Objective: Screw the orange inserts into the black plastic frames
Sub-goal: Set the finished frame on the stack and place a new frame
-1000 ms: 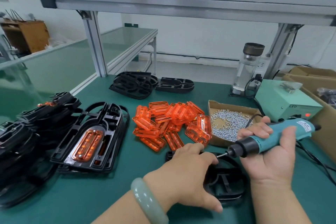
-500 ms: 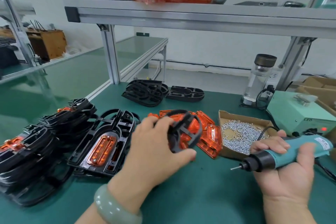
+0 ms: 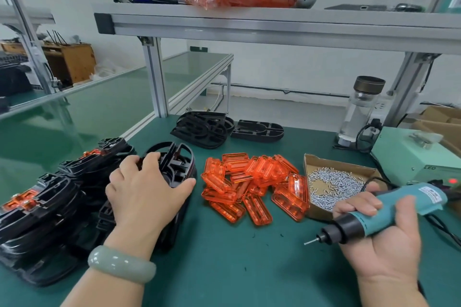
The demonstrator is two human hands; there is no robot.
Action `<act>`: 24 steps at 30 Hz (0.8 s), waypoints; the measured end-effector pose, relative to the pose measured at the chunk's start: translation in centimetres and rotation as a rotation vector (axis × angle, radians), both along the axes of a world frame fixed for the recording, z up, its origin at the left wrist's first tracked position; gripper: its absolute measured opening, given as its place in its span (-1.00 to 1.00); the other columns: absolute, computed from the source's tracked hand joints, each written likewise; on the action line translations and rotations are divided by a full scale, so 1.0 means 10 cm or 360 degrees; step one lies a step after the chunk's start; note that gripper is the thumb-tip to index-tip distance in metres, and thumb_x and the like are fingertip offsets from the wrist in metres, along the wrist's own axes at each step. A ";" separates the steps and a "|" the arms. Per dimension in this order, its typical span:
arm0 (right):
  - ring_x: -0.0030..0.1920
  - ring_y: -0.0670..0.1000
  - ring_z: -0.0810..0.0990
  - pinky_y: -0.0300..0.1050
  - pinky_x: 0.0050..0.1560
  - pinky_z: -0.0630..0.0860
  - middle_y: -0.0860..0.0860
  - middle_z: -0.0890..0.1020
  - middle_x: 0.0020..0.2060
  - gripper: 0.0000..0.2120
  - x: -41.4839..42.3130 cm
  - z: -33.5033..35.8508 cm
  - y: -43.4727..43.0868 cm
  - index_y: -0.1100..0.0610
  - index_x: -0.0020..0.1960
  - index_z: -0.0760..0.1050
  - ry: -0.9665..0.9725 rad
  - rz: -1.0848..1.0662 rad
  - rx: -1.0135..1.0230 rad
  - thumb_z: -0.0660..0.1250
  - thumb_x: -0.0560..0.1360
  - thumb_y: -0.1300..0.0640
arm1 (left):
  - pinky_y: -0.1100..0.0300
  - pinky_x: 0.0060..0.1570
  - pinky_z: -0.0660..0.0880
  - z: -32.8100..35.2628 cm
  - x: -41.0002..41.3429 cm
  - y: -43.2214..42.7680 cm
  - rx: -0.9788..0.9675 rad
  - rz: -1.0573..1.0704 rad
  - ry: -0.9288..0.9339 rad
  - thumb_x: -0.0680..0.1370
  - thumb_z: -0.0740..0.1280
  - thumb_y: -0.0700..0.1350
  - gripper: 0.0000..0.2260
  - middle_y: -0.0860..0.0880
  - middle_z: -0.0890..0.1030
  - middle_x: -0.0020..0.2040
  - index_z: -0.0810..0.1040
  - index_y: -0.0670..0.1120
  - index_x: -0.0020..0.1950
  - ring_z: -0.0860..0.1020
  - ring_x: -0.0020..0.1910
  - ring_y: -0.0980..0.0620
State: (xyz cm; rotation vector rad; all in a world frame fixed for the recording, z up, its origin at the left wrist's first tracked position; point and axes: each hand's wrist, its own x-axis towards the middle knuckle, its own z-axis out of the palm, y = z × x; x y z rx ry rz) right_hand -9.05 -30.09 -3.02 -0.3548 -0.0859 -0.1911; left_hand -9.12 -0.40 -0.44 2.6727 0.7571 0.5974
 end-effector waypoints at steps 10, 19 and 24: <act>-0.44 -0.21 0.39 -0.31 -0.32 0.47 -0.16 0.38 -0.37 -0.43 0.01 0.00 0.02 0.04 -0.05 0.44 0.0024 0.0045 0.0007 0.60 0.07 -0.13 | -0.11 0.36 0.10 -0.03 0.07 0.05 -0.0050 0.0106 -0.0089 0.30 0.38 0.34 -0.22 -0.16 0.22 0.44 0.30 0.02 0.42 0.15 0.39 -0.23; -0.45 -0.19 0.40 -0.28 -0.32 0.49 -0.15 0.39 -0.38 -0.43 0.00 0.00 0.03 0.03 -0.06 0.45 0.0046 0.0047 -0.0029 0.61 0.05 -0.11 | -0.13 0.43 0.04 -0.02 0.08 0.11 -0.0005 -0.0037 0.0039 0.38 0.29 0.35 -0.15 -0.13 0.08 0.54 0.11 -0.07 0.51 -0.03 0.51 -0.12; -0.44 -0.19 0.40 -0.28 -0.33 0.49 -0.15 0.38 -0.38 -0.45 0.01 -0.01 0.02 0.03 -0.06 0.45 0.0039 0.0046 -0.0021 0.60 0.07 -0.11 | -0.13 0.42 0.06 -0.04 0.03 0.06 0.0032 -0.0070 0.0006 0.35 0.32 0.37 -0.12 -0.11 0.08 0.54 0.12 -0.04 0.51 -0.04 0.51 -0.11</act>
